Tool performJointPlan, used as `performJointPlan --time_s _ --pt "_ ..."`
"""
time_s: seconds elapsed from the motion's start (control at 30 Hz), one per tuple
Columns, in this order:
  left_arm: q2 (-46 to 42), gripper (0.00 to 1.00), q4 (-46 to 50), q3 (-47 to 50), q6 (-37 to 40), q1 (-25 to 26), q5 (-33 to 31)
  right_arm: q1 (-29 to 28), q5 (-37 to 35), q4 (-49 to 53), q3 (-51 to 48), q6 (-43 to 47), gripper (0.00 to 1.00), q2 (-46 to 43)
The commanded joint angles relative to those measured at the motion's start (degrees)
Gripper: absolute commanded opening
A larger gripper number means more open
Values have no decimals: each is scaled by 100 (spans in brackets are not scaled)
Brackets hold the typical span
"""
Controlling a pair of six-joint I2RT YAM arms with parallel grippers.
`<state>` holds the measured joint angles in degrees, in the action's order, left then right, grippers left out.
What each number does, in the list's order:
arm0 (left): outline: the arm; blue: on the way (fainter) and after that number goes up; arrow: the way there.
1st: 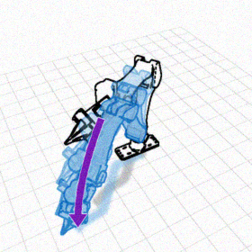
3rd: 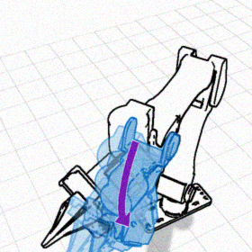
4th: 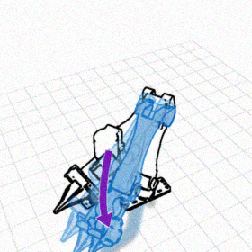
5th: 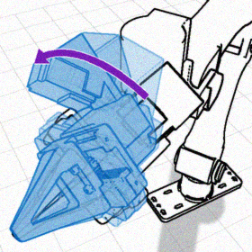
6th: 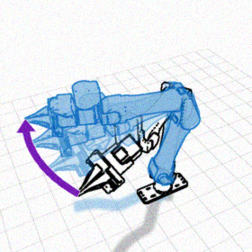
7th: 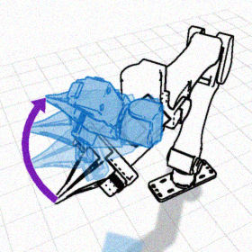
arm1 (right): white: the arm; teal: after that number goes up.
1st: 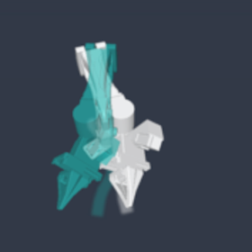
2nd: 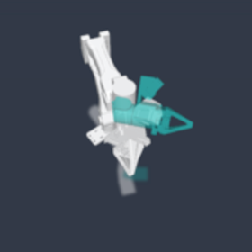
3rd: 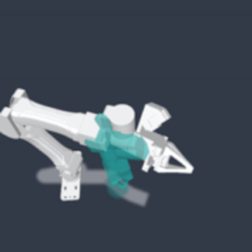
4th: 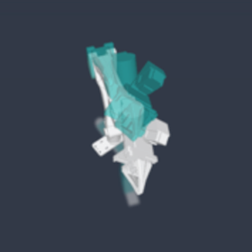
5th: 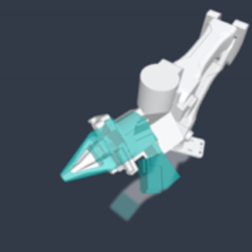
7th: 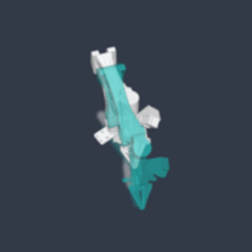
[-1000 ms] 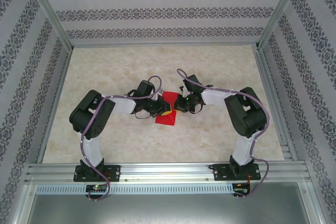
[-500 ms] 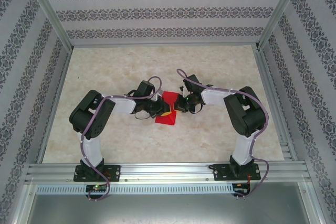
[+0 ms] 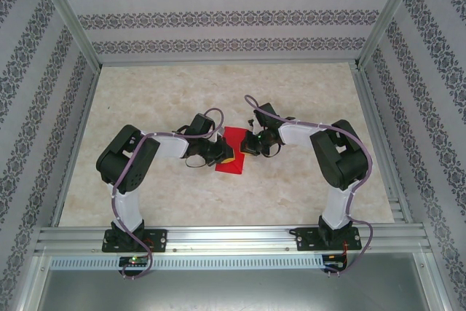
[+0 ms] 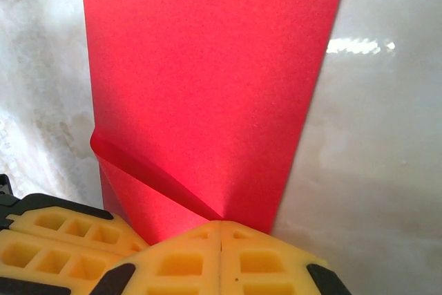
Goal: Fold a paper plane with a square sheet of paper (pick it up from the middle)
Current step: Fold the triangle a second time at the center of the table.
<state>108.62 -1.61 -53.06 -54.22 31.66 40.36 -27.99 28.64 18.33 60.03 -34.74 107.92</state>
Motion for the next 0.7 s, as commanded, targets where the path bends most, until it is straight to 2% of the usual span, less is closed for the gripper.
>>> performJointPlan --time_s 0.0,0.67 --pt "72 9 167 -84 166 78 -90 30 28 -75 133 83 5 122" --pt "131 8 513 -98 253 77 -327 31 26 -40 141 98 5 221"
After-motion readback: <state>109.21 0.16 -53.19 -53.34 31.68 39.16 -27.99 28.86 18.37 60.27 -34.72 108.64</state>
